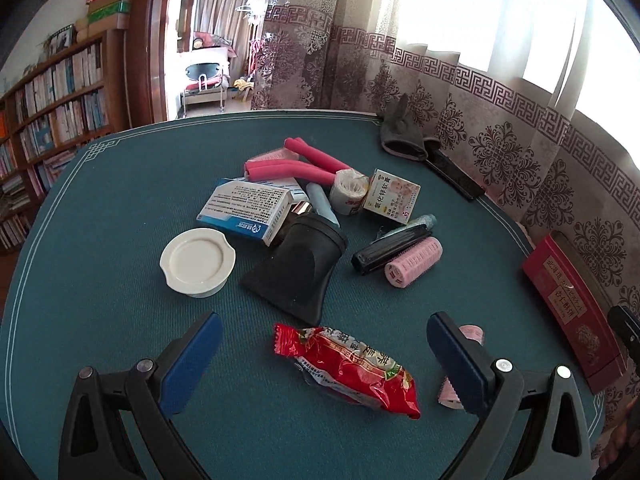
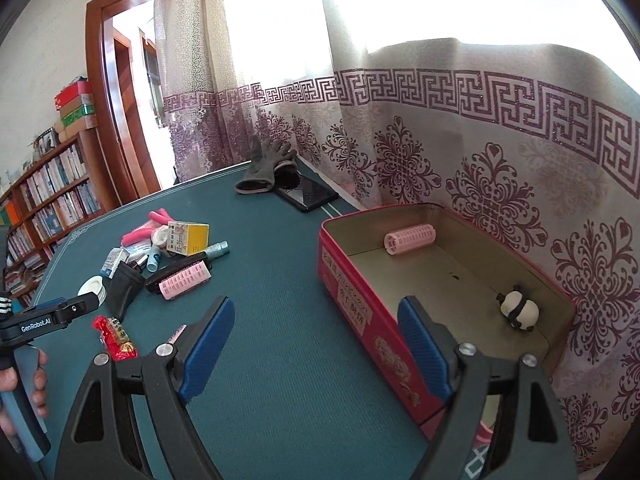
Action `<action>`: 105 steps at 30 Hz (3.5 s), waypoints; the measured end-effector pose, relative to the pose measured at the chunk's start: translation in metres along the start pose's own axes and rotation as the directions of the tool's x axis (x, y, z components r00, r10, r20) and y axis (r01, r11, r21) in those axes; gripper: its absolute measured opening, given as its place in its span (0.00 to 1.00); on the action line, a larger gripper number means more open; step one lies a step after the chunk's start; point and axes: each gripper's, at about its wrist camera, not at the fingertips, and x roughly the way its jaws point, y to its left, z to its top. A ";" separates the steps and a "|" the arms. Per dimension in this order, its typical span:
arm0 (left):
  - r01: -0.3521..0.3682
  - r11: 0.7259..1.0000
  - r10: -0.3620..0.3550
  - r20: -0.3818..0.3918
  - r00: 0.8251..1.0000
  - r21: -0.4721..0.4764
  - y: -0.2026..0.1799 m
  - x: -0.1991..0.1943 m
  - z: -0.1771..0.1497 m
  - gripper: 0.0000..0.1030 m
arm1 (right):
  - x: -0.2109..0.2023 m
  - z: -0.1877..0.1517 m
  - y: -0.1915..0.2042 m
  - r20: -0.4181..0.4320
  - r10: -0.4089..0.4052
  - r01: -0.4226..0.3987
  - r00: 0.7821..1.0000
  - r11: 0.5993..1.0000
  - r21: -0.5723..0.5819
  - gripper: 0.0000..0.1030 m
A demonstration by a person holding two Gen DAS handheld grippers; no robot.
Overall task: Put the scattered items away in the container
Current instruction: 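Move both open tools back over the scattered items on the table, then grasp the white round dish by its rim with the left tool, then grasp a pink hair roller with the right tool while the left tool holds the dish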
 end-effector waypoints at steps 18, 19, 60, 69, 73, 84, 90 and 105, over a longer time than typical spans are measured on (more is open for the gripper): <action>-0.036 0.997 0.041 -0.064 0.997 0.075 0.012 0.005 -0.027 1.00 | 0.043 -0.029 0.034 -0.181 0.150 -0.155 0.972 0.988 -0.013 0.84; -0.045 0.997 0.050 -0.064 0.997 0.064 0.017 0.006 -0.027 1.00 | 0.045 -0.031 0.037 -0.190 0.155 -0.161 0.970 0.987 -0.018 0.84; -0.256 0.967 0.255 -0.089 0.963 0.000 0.101 0.096 0.038 1.00 | 0.086 -0.041 0.061 -0.312 0.253 -0.277 0.916 0.960 -0.036 0.84; -0.226 0.973 0.224 -0.068 0.972 -0.033 0.105 0.088 0.037 0.76 | 0.084 -0.041 0.067 -0.312 0.252 -0.282 0.916 0.958 -0.055 0.84; -0.205 0.978 0.202 -0.060 0.978 -0.046 0.105 0.081 0.033 0.67 | 0.083 -0.039 0.070 -0.309 0.254 -0.287 0.917 0.956 -0.064 0.84; -0.164 0.986 0.161 -0.055 0.985 -0.040 0.096 0.065 0.018 0.67 | 0.087 -0.037 0.086 -0.314 0.275 -0.321 0.909 0.941 -0.104 0.84; -0.153 0.987 0.151 -0.051 0.987 -0.046 0.092 0.057 0.015 0.67 | 0.098 -0.033 0.098 -0.323 0.292 -0.338 0.900 0.936 -0.097 0.84; -0.128 0.991 0.127 -0.060 0.990 -0.025 0.078 0.052 0.006 0.67 | 0.098 -0.043 0.120 -0.337 0.260 -0.339 0.905 0.918 -0.204 0.36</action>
